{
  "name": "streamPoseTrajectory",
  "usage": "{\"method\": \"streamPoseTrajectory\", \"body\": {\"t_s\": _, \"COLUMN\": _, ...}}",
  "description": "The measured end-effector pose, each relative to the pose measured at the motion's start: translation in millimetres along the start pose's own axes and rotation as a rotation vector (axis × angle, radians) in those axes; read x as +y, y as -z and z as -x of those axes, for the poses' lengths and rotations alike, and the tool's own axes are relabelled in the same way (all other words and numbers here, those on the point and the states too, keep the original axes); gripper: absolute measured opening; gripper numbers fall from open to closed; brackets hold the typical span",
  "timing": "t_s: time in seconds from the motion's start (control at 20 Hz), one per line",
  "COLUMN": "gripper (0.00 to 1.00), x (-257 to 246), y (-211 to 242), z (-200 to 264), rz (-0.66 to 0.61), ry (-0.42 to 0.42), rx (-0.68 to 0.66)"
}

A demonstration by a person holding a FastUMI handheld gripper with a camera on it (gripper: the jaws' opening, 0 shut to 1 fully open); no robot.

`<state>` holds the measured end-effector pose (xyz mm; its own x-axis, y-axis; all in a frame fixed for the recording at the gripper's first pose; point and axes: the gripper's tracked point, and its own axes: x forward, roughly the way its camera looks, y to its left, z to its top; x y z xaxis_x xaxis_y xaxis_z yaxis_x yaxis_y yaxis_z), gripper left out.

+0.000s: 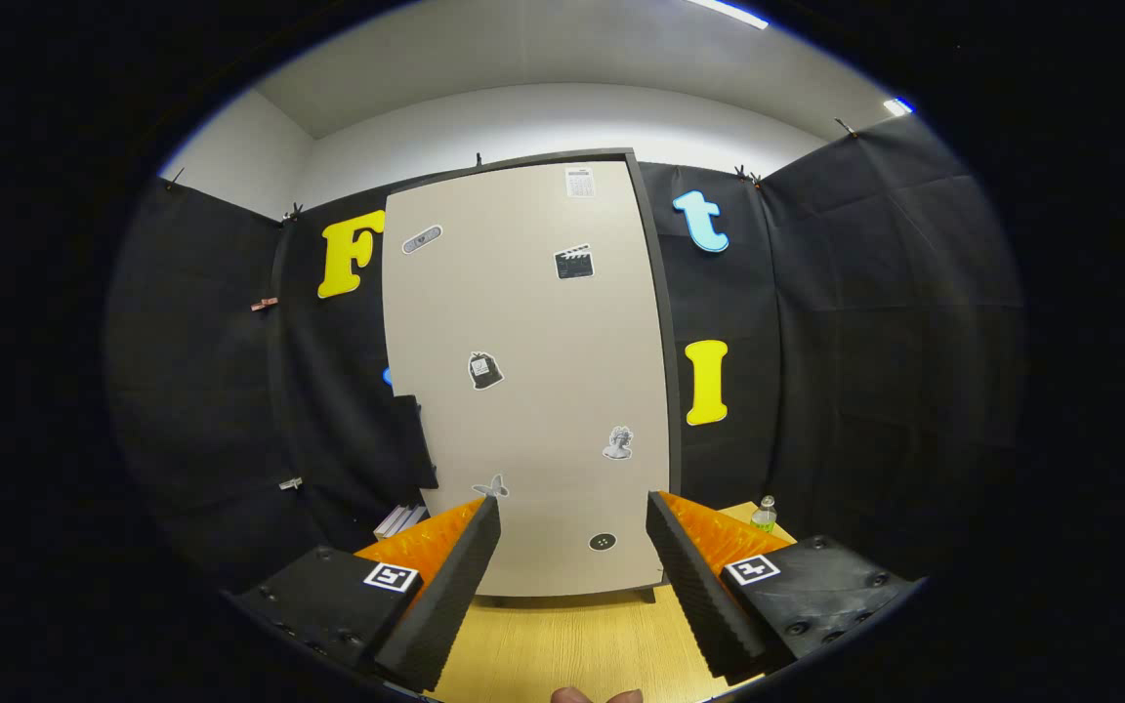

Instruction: Open the shoe cabinet door, grab the shoes and put them into the shoe cabinet, then close the shoe cabinet door.

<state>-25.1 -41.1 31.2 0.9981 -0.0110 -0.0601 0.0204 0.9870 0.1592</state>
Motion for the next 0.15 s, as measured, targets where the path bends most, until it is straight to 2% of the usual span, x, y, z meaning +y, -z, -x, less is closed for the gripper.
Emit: {"method": "streamPoseTrajectory", "body": {"t_s": 0.15, "gripper": 0.98, "x": -1.0, "y": 0.8, "z": 0.8, "rz": -0.003, "ry": 0.005, "rx": 0.003}}
